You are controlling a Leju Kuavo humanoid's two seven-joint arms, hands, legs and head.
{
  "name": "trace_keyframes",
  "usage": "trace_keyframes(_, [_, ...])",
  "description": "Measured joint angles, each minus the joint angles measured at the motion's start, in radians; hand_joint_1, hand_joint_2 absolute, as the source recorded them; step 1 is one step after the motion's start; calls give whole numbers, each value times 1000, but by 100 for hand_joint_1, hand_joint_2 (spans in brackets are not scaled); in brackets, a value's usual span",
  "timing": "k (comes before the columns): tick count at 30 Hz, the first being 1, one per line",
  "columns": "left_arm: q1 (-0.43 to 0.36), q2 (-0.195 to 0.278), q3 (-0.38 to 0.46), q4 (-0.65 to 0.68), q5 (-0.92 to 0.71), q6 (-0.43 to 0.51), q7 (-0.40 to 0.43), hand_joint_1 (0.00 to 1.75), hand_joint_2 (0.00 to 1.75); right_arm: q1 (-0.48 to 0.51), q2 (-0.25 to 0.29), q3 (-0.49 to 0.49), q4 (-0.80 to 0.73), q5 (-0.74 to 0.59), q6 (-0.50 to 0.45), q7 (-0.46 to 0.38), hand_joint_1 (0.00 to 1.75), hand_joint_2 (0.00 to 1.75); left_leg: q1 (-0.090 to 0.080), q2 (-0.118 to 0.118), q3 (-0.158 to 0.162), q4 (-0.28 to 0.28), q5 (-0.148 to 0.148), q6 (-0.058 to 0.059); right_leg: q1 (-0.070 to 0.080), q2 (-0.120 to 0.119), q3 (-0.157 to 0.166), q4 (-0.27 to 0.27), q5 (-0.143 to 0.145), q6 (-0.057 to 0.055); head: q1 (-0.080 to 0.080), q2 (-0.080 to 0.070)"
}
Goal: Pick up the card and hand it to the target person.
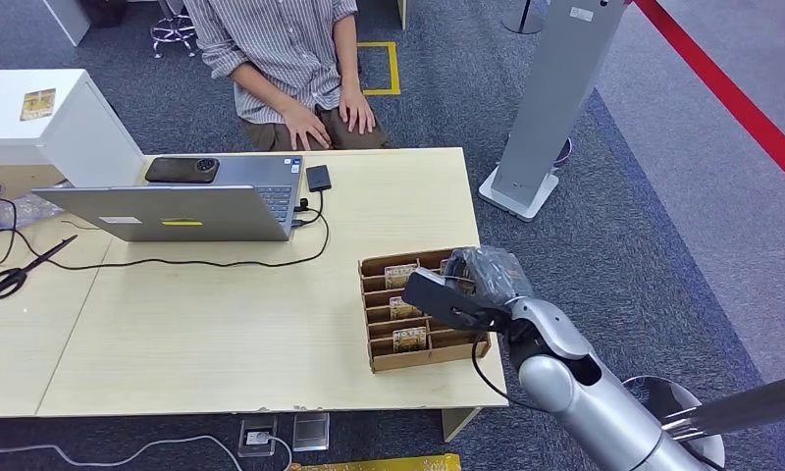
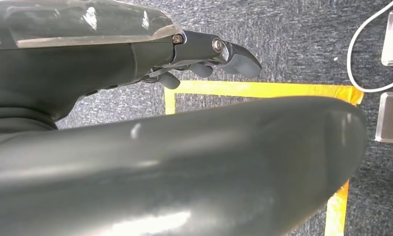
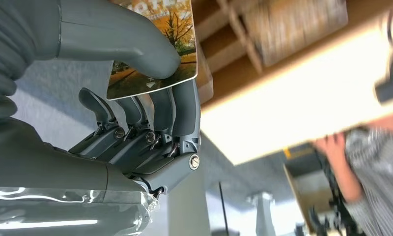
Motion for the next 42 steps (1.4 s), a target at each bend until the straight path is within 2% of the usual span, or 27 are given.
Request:
trace_keyframes(6, [0, 0, 0, 0, 6, 2, 12, 0, 0, -72, -32, -19, -94, -108, 20, -15, 154, 175, 0, 0, 0, 0, 0, 0, 0, 0, 0, 0, 0, 0, 2, 0])
trace_keyframes(12, [0, -2, 0, 0, 7, 2, 22, 0, 0, -108, -31, -20, -134, -164, -75, -116, 154, 175, 0, 0, 0, 0, 0, 0, 0, 0, 0, 0, 0, 0, -1, 0])
trace_keyframes(19, [-1, -11, 0, 0, 7, 0, 15, 0, 0, -117, 18, -21, -52, -49, -347, -271, 154, 175, 0, 0, -1, 0, 0, 0, 0, 0, 0, 0, 0, 0, 1, 0])
trace_keyframes(23, [-1, -18, -2, 0, 2, -2, 8, 0, 0, -120, 56, -21, 41, 81, -569, -322, 154, 175, 0, 0, -1, 0, 0, 0, 0, 0, 0, 0, 0, 0, 1, 0])
trace_keyframes(26, [-2, -22, -5, 0, -2, -4, 3, 0, 0, -120, 84, -23, 119, 119, -649, -350, 154, 175, 0, 0, -1, 0, 0, 0, 0, 0, 0, 0, 0, 0, 1, 0])
trace_keyframes(33, [-2, -26, -9, 0, -7, -4, 3, 0, 0, -115, 145, -71, 237, 186, -683, -429, 154, 175, 0, 0, -1, 0, 0, 0, 0, 0, 0, 0, 0, 0, 0, 0])
trace_keyframes(40, [-2, -26, -18, 0, -7, -9, 2, 0, 0, -111, 185, -113, 298, 194, -687, -456, 154, 175, 0, 0, 0, 0, 0, 0, 0, 0, 0, 0, 0, 0, 1, 0])
trace_keyframes(42, [-2, -26, -20, 0, -7, -13, 1, 0, 0, -111, 193, -118, 309, 190, -688, -460, 77, 175, 0, 0, 0, 0, 0, 0, 0, 0, 0, 0, 0, 0, 1, 0])
